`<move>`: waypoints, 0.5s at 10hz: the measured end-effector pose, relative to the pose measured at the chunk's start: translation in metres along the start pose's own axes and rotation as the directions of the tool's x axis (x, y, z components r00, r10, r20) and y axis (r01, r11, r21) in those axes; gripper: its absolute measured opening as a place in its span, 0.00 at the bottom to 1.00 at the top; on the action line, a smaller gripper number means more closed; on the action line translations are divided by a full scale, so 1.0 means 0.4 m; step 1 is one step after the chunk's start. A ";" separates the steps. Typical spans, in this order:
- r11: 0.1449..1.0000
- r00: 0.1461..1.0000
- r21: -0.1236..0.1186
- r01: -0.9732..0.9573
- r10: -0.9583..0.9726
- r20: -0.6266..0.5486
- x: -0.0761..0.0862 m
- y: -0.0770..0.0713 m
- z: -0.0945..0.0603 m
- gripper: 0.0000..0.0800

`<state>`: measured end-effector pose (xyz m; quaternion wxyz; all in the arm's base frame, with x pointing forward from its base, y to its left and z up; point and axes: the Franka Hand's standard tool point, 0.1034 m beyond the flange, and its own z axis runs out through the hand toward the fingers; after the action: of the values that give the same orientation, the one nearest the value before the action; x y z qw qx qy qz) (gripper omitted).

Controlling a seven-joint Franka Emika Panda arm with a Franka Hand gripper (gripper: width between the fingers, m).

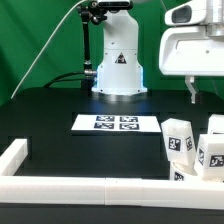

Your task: Assemble stool

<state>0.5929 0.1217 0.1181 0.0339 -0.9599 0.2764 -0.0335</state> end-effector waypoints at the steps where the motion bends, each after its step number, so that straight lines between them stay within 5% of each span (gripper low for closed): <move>1: 1.000 1.000 0.000 0.001 -0.001 0.000 -0.001 -0.001 0.001 0.81; 5: 1.000 1.000 -0.003 0.015 -0.015 -0.025 0.019 -0.014 0.031 0.81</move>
Offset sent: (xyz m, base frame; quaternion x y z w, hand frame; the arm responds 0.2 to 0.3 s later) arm 0.0192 0.0060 -0.0107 0.0097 0.0363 -0.0248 0.9990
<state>0.6032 0.1232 0.1067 0.0287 -0.9615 0.2695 -0.0454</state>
